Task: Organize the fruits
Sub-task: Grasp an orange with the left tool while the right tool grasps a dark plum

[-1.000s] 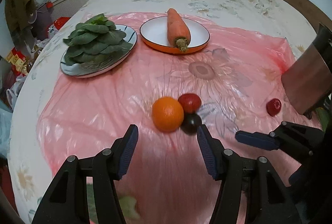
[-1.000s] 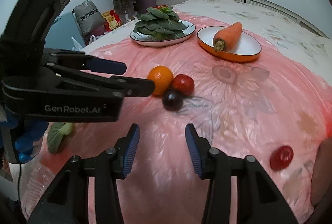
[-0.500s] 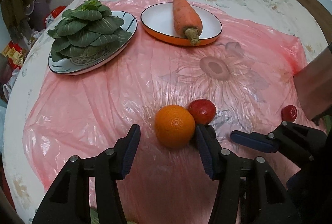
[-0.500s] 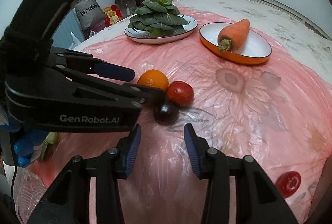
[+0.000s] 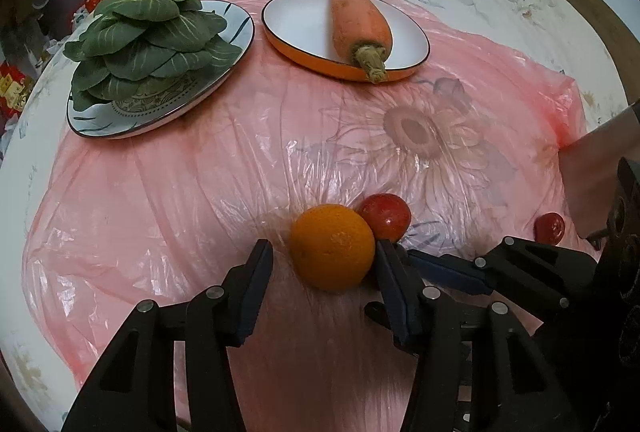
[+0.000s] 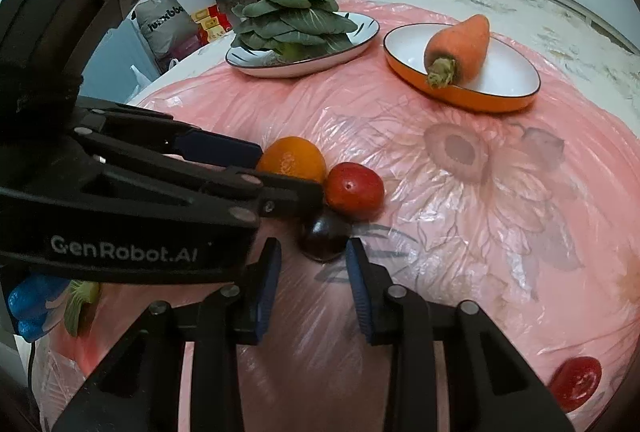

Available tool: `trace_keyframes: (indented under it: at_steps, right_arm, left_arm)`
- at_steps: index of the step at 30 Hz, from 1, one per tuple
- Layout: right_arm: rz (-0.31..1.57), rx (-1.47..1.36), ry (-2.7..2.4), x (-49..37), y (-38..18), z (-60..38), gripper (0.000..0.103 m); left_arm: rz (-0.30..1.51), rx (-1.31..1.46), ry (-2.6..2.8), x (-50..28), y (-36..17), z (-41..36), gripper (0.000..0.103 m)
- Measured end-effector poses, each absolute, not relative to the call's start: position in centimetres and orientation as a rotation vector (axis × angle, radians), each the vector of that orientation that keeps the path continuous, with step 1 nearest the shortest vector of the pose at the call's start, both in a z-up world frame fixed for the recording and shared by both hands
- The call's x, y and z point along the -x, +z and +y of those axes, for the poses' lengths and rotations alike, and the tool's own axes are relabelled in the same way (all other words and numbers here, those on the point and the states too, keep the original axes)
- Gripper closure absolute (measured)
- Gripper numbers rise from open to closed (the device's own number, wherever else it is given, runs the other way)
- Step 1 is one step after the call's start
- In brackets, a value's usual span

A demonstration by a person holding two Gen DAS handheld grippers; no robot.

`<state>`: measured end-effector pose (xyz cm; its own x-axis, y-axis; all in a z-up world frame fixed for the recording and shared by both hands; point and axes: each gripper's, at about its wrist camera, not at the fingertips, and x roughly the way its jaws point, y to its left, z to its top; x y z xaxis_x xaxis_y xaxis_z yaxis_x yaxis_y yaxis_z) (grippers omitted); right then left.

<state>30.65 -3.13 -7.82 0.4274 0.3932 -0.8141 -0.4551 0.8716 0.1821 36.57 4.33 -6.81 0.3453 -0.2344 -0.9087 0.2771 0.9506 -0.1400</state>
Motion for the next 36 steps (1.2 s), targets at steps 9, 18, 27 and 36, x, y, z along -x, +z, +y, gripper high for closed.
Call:
trace_keyframes:
  at_steps: [9, 18, 27, 36]
  right_arm:
    - [0.98, 0.07, 0.523, -31.1, -8.4, -3.1, 0.065]
    - [0.966, 0.034, 0.523, -31.1, -8.4, -3.8, 0.083]
    - [0.949, 0.032, 0.553, -30.3, -7.7, -4.1, 0.088]
    - [0.943, 0.026, 0.559, -29.3, -7.1, -4.5, 0.088]
  left_arm:
    - [1.182, -0.025, -0.315, -36.8, -7.2, 4.1, 0.056]
    - [1.168, 0.045, -0.327, -36.6, -7.3, 4.6, 0.066]
    - [1.122, 0.102, -0.33, -35.4, -6.9, 5.8, 0.067]
    - [1.102, 0.149, -0.327, -34.5, -5.9, 6.7, 0.067]
